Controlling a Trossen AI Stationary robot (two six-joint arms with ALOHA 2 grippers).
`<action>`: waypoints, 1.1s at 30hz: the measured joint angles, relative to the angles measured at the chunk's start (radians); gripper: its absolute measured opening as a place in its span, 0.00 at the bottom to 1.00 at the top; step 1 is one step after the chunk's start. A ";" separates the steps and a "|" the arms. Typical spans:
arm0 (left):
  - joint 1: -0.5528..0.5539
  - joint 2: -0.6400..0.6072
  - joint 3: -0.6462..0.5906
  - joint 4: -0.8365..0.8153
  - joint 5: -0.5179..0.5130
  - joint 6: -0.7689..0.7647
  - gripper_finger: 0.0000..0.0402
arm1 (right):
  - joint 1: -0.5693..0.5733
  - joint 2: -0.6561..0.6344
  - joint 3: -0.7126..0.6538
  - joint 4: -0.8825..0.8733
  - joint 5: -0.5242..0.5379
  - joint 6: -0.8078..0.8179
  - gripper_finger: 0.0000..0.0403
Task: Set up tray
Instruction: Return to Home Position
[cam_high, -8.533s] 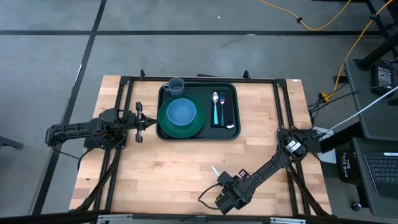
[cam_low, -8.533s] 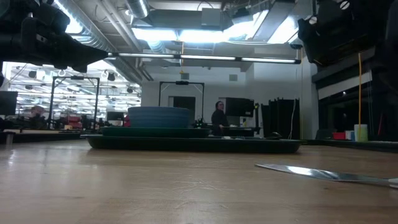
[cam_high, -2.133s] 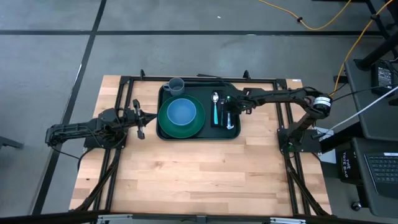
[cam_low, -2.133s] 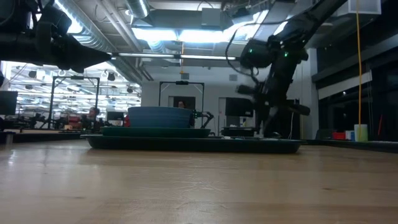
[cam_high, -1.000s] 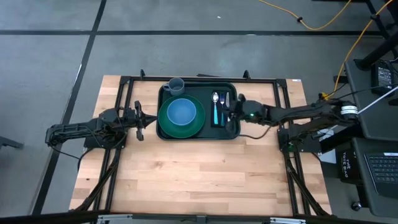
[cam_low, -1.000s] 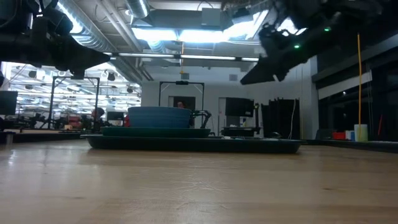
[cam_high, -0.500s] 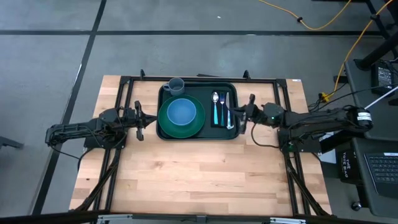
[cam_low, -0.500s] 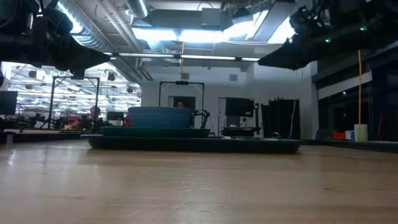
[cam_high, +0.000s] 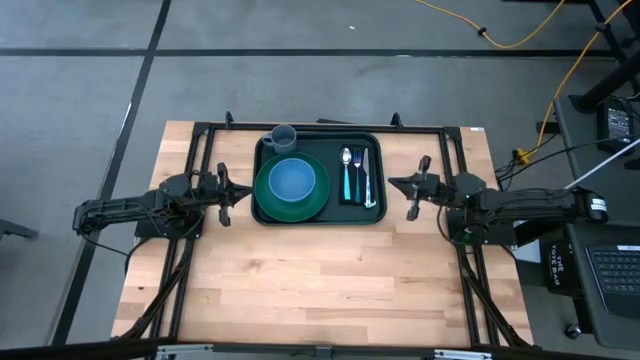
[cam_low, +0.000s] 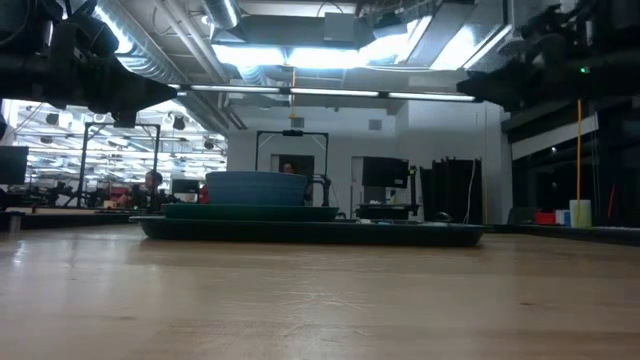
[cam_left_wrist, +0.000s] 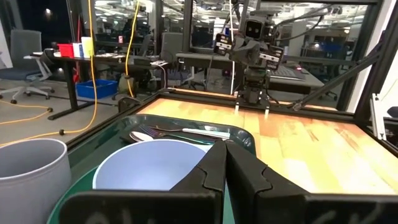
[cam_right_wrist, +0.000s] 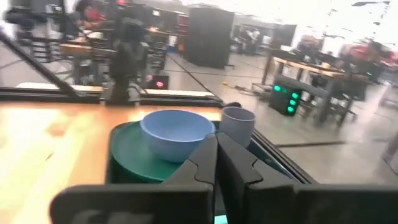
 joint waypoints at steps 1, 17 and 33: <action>0.000 0.000 0.000 0.000 0.000 0.000 0.01 | 0.000 -0.013 -0.011 0.000 -0.021 -0.011 0.03; 0.000 0.000 0.000 0.000 0.000 0.001 0.01 | 0.000 -0.034 -0.114 0.000 -0.254 -0.019 0.06; 0.000 0.000 0.000 0.000 0.000 0.001 0.01 | -0.001 -0.032 -0.114 -0.050 -0.249 0.371 0.03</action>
